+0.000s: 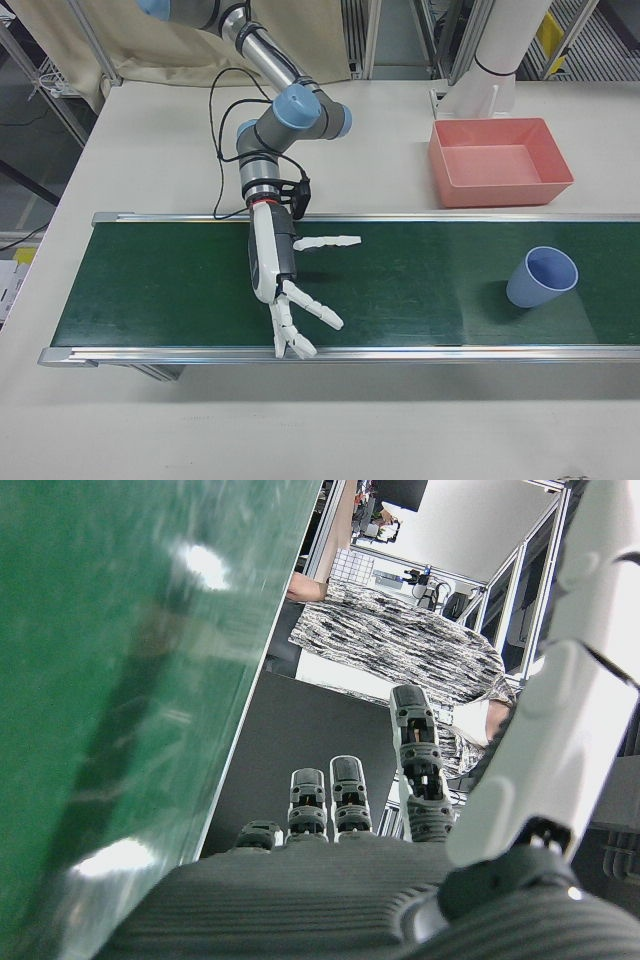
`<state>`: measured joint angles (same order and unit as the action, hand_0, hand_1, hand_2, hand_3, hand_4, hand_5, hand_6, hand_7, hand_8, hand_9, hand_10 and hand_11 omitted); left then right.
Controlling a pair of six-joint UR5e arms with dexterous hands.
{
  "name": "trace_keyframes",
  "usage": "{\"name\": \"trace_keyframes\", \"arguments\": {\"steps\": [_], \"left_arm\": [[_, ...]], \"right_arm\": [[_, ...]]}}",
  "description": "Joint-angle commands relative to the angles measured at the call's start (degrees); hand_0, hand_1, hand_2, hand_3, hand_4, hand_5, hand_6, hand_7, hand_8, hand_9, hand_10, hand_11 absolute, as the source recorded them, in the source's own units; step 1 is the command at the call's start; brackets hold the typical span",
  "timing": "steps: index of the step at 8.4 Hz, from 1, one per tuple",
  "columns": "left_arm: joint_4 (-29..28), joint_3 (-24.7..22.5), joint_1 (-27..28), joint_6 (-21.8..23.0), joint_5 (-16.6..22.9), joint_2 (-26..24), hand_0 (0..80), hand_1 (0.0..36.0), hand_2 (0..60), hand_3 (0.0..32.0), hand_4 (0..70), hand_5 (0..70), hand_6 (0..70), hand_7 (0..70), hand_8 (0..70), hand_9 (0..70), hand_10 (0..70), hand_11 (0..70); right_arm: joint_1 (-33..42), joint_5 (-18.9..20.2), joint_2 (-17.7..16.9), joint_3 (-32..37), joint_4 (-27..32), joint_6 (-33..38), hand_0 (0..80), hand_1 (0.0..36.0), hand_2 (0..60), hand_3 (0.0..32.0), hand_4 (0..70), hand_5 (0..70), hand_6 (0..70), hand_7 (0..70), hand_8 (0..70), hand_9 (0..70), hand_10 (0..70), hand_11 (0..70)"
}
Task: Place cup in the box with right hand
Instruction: 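Lower the open right hand toward the belt in the cup's path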
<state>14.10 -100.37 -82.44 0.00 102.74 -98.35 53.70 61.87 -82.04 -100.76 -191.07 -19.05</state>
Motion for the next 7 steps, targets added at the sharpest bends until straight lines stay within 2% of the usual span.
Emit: {"name": "trace_keyframes", "arguments": {"steps": [1, 3, 4, 5, 6, 7], "left_arm": [[0.1, 0.0, 0.0, 0.0, 0.0, 0.0, 0.0, 0.0, 0.0, 0.0, 0.0, 0.0, 0.0, 0.0, 0.0, 0.0, 0.0, 0.0], [0.1, 0.0, 0.0, 0.0, 0.0, 0.0, 0.0, 0.0, 0.0, 0.0, 0.0, 0.0, 0.0, 0.0, 0.0, 0.0, 0.0, 0.0], [0.1, 0.0, 0.0, 0.0, 0.0, 0.0, 0.0, 0.0, 0.0, 0.0, 0.0, 0.0, 0.0, 0.0, 0.0, 0.0, 0.0, 0.0], [0.1, 0.0, 0.0, 0.0, 0.0, 0.0, 0.0, 0.0, 0.0, 0.0, 0.0, 0.0, 0.0, 0.0, 0.0, 0.0, 0.0, 0.0], [0.1, 0.0, 0.0, 0.0, 0.0, 0.0, 0.0, 0.0, 0.0, 0.0, 0.0, 0.0, 0.0, 0.0, 0.0, 0.0, 0.0, 0.0], [0.0, 0.0, 0.0, 0.0, 0.0, 0.0, 0.0, 0.0, 0.0, 0.0, 0.0, 0.0, 0.0, 0.0, 0.0, 0.0, 0.0, 0.0]], "right_arm": [[-0.4, 0.0, 0.1, -0.2, 0.0, -0.1, 47.1, 10.1, 7.2, 0.0, 21.2, 3.7, 5.8, 24.3, 7.3, 15.8, 1.0, 2.5], [-0.7, 0.0, 0.1, -0.2, -0.1, -0.2, 48.1, 8.4, 0.1, 0.0, 23.5, 3.7, 5.7, 24.0, 7.2, 15.6, 0.5, 1.9], [-0.8, 0.0, 0.2, -0.2, 0.0, -0.5, 48.1, 8.4, 0.0, 0.0, 22.9, 3.8, 5.7, 24.0, 7.3, 15.7, 0.4, 1.8], [-1.0, 0.0, 0.1, -0.2, -0.1, -0.5, 47.2, 10.3, 7.3, 0.0, 20.9, 3.8, 5.7, 24.1, 7.3, 15.7, 0.4, 1.7], [-1.0, 0.0, 0.1, -0.2, -0.1, -0.6, 48.2, 8.5, 0.5, 0.0, 24.2, 3.7, 5.7, 24.4, 7.3, 15.7, 0.4, 1.7], [-1.0, 0.0, 0.2, -0.1, 0.0, -0.8, 47.6, 9.3, 4.2, 0.0, 23.0, 3.7, 5.7, 24.4, 7.3, 15.8, 0.5, 1.8]]}}
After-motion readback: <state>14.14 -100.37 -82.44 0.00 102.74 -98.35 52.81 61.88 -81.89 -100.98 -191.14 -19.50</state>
